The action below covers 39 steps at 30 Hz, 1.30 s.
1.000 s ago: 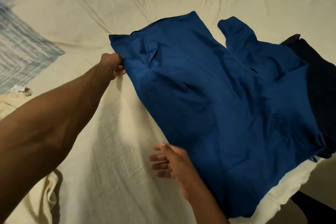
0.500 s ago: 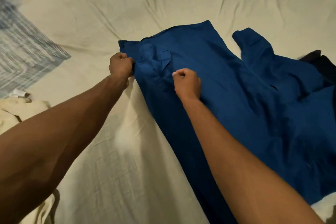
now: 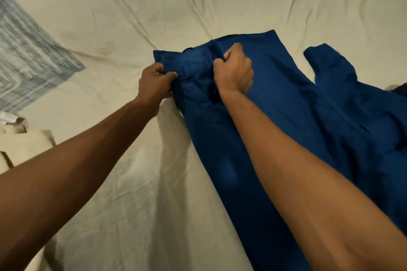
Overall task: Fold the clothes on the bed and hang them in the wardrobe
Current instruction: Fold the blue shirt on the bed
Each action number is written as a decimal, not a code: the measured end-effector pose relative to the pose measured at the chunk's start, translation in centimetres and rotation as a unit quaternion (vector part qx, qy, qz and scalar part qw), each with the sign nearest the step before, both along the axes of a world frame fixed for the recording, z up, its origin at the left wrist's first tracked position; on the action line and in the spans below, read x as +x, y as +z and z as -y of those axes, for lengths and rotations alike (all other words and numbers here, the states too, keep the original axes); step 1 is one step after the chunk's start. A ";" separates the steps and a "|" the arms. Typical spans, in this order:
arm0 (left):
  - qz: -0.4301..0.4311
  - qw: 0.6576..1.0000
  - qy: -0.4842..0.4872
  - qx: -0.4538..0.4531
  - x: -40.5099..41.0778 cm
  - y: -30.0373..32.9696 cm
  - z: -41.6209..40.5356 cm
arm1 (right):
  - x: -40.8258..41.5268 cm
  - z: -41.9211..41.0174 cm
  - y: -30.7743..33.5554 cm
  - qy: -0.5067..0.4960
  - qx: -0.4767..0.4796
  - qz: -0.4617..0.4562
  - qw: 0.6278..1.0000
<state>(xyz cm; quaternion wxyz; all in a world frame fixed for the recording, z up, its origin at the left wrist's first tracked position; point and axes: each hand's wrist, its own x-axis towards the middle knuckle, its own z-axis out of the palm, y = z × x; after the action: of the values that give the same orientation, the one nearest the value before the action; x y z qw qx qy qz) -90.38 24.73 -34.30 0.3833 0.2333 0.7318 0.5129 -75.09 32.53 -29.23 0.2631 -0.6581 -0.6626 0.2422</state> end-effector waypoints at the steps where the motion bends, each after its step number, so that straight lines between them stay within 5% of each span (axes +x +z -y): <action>1: 0.013 1.000 0.011 -0.008 0.1 -0.1 0.0 | -0.4 0.6 0.2 0.014 0.033 0.007 0.999; 5: 0.062 0.996 0.046 -0.052 0.5 -0.7 0.2 | -1.4 2.7 -2.0 0.205 -0.016 0.025 0.978; 8: 0.034 0.997 0.045 -0.056 0.2 -1.0 0.1 | -0.3 4.2 -4.0 0.232 0.067 0.042 0.969; 13: -0.078 0.995 0.005 -0.061 -0.3 -0.9 -0.1 | 1.7 5.0 -6.4 0.385 0.014 0.250 0.888; 15: -0.150 0.986 -0.038 -0.068 -0.4 -0.6 -0.2 | 2.2 4.8 -6.3 0.392 0.018 0.265 0.881; 20: -0.068 0.994 0.023 -0.085 -1.2 -0.8 -0.4 | 4.9 8.0 -5.7 0.333 0.071 0.212 0.916; 23: -0.137 0.984 0.052 -0.101 0.3 -0.1 0.3 | 9.1 11.3 -5.9 0.285 0.097 0.221 0.928; 29: -0.513 0.837 -0.189 -0.022 8.8 0.7 7.3 | 18.9 19.1 -6.4 0.308 0.066 0.296 0.902; 35: -0.595 0.637 -0.490 0.012 15.7 -3.4 14.9 | 26.5 22.6 -7.6 0.283 -0.026 0.373 0.883; 39: -0.611 0.620 -0.490 -0.042 15.4 -4.1 14.9 | 27.6 22.7 -7.0 0.285 -0.030 0.384 0.878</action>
<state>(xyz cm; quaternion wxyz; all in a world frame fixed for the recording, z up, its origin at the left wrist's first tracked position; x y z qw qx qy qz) -75.01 9.87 -38.44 0.0516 0.8008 0.5952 -0.0430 -47.48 9.84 -36.23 -0.1117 -0.4899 -0.8629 0.0547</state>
